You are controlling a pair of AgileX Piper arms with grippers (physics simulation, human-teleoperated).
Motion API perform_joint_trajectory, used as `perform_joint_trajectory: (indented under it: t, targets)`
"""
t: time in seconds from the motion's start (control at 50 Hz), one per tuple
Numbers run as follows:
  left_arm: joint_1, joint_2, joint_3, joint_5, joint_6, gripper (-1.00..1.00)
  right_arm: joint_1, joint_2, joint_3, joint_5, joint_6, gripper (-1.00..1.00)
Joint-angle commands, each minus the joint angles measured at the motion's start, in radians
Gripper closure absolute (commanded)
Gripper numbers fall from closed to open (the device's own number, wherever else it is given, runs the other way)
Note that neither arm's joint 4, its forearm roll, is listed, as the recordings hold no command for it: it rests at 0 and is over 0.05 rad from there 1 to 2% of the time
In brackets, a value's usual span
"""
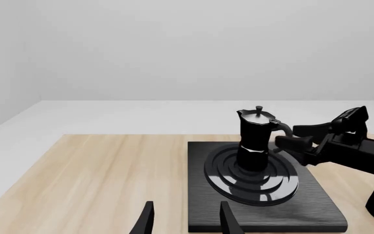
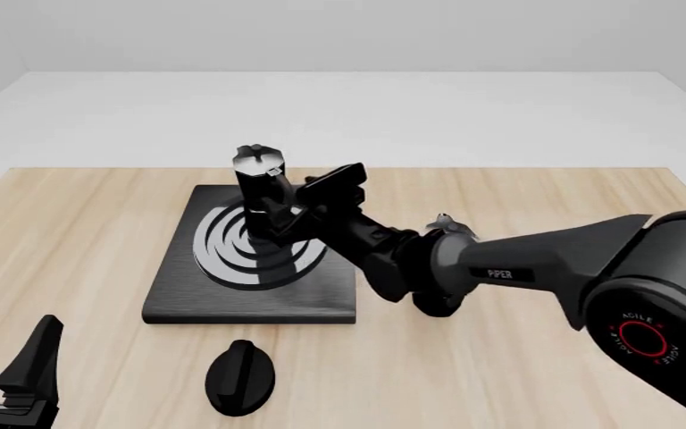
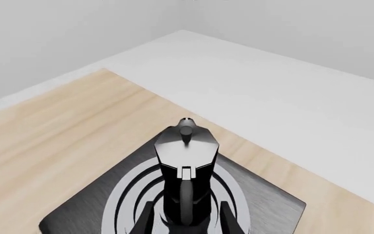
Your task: Put the right moka pot on the stove.
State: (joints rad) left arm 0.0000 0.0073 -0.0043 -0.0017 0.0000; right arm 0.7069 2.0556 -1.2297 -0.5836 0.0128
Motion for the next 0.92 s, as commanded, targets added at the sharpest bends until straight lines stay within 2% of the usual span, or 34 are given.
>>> perform_joint_trajectory:
  t: [0.02, 0.38, 0.66, 0.74, 0.78, 0.82, 0.92]
  targets:
    - [0.000, 0.000, 0.000, 0.000, 0.000, -1.00, 0.008, -0.074, 0.069, 0.000, -0.002, -1.00]
    - [0.000, 0.000, 0.000, 0.000, 0.000, -1.00, 0.050, -0.323, 0.281, 0.005, 0.028, -1.00]
    - [0.000, 0.000, 0.000, 0.000, 0.000, -1.00, 0.071, -0.512, 0.412, 0.036, 0.024, -1.00]
    - [0.000, 0.000, 0.000, 0.000, 0.000, -1.00, 0.088, -0.604, 0.471, 0.020, 0.047, -1.00]
    - [0.000, 0.000, 0.000, 0.000, 0.000, -1.00, 0.115, -0.678, 0.527, -0.005, 0.094, -1.00]
    - [0.000, 0.000, 0.000, 0.000, 0.000, -1.00, 0.113, -0.720, 0.550, 0.003, 0.089, -1.00]
    - [0.000, 0.000, 0.000, 0.000, 0.000, -1.00, 0.110, -0.777, 0.605, -0.003, 0.117, -1.00]
